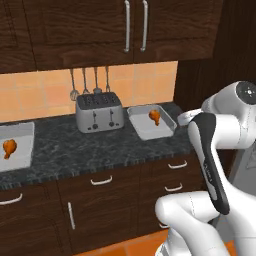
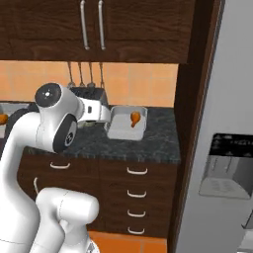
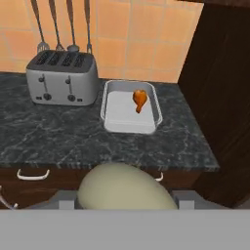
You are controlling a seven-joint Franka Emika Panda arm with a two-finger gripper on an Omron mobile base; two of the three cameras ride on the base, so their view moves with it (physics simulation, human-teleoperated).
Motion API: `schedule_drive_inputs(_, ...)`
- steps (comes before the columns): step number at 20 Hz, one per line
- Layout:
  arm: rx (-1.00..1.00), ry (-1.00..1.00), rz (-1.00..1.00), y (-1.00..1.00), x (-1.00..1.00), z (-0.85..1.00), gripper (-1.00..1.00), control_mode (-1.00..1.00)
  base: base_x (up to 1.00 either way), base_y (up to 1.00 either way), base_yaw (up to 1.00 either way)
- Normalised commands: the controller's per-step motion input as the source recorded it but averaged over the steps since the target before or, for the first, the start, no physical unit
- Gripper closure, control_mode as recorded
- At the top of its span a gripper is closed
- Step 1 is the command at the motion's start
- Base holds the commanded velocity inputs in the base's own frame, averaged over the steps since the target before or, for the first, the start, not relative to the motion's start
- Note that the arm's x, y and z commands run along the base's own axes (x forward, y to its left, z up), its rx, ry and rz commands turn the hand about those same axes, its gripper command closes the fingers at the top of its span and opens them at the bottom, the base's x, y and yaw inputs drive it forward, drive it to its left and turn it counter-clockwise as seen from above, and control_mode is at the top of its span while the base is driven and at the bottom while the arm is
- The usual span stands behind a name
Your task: Place one mushroom and one chicken drumstick in each tupperware on the nearby counter, to pack two identical lunches.
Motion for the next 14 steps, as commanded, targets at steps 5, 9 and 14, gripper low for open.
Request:
schedule_drive_inputs(5, 0.00, 0.00, 0.00, 0.00, 0.00, 0.00, 1.00, 1.00, 0.79, 0.12, 0.00)
schedule_drive_inputs(9, 0.00, 0.00, 0.00, 0.00, 0.00, 0.00, 1.00, 1.00, 0.65, 0.00, 0.00)
schedule_drive_inputs(14, 0.00, 0.00, 0.00, 0.00, 0.00, 0.00, 1.00, 1.00, 0.44, 0.00, 0.00)
